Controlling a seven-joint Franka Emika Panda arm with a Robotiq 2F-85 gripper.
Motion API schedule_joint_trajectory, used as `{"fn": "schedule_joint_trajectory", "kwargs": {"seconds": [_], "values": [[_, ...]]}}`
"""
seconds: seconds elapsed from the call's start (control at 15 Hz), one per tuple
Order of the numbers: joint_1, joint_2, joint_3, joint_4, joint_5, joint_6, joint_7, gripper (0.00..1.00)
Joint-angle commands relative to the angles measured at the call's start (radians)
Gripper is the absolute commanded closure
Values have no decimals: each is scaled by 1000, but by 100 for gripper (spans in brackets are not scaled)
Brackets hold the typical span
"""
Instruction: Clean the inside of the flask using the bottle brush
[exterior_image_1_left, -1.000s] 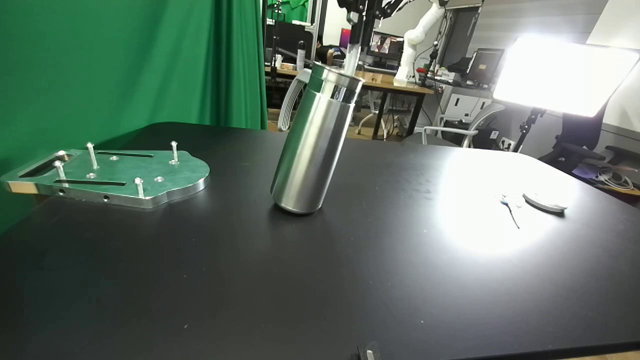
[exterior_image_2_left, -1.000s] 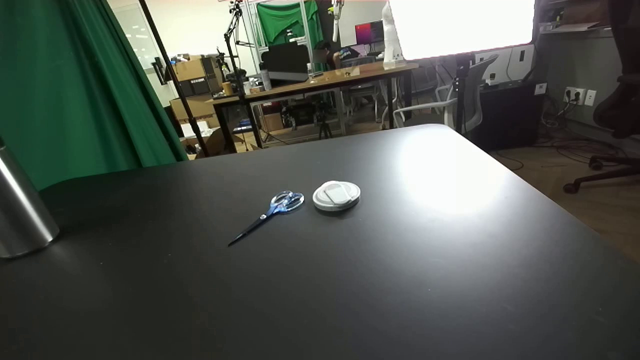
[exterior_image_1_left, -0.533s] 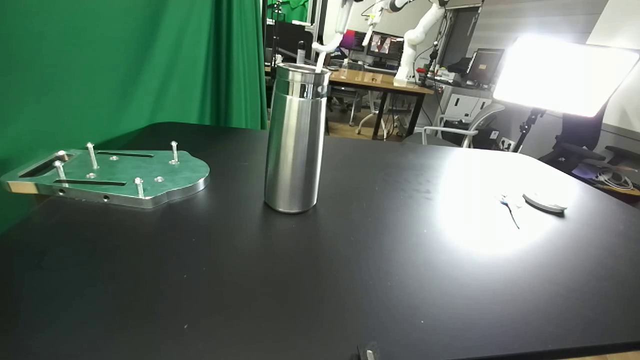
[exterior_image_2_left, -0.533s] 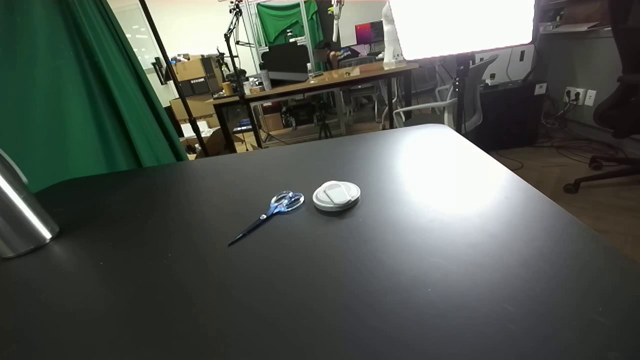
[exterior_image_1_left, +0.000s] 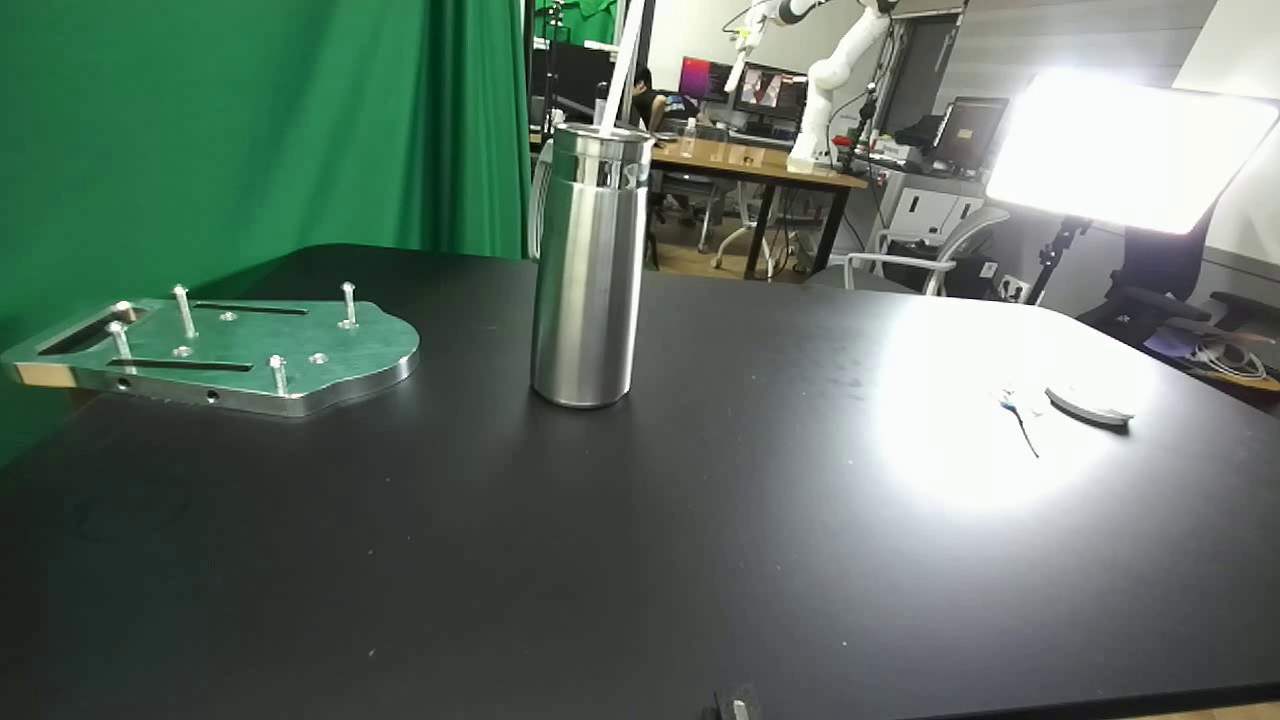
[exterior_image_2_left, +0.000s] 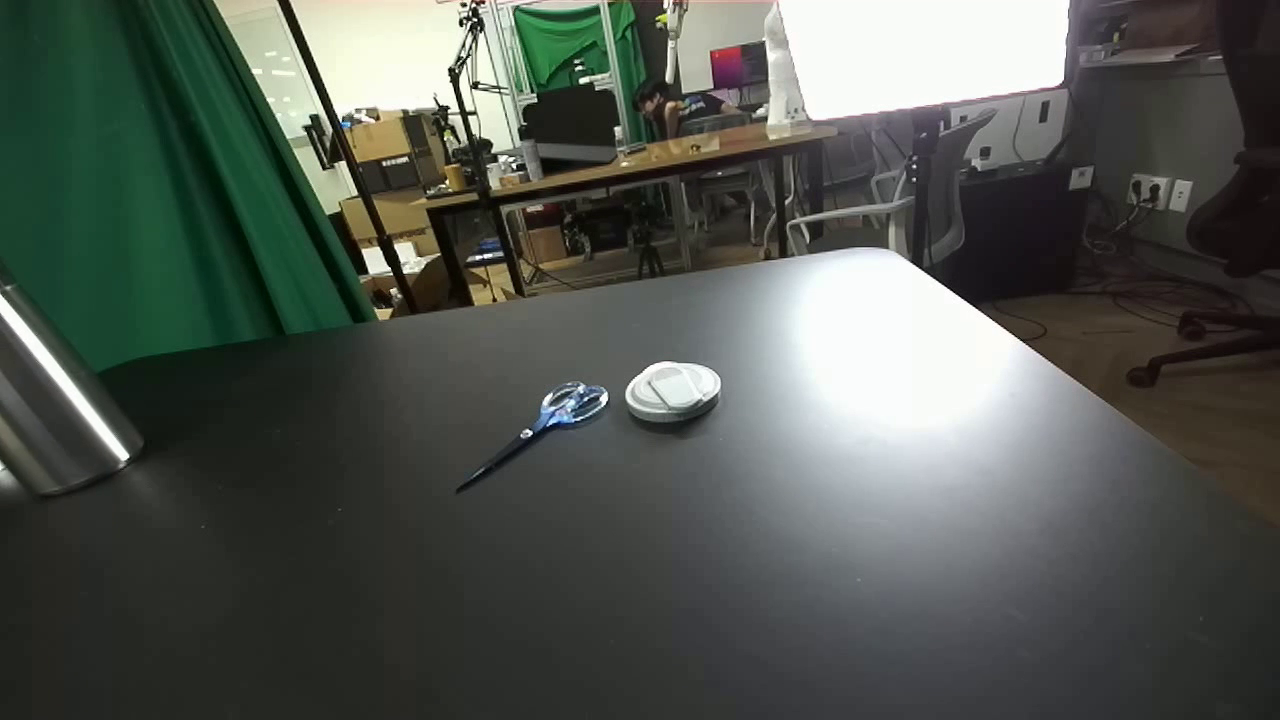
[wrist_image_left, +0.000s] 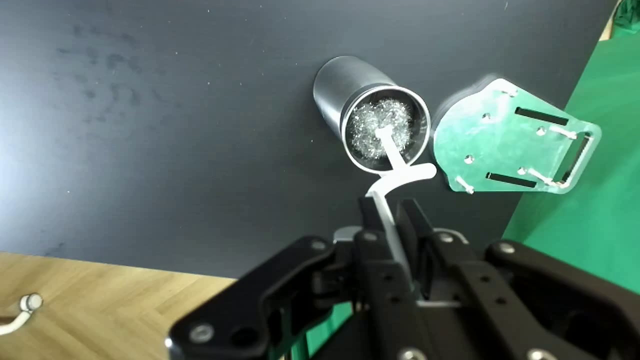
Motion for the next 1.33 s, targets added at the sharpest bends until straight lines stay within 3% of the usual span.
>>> {"fn": "schedule_joint_trajectory", "kwargs": {"seconds": [0.0, 0.67, 1.27], "values": [[-2, -17, 1, 40, 6, -29, 14, 96], [-10, 1, -5, 64, 4, -71, 3, 96], [2, 142, 2, 133, -43, -98, -1, 96]]}}
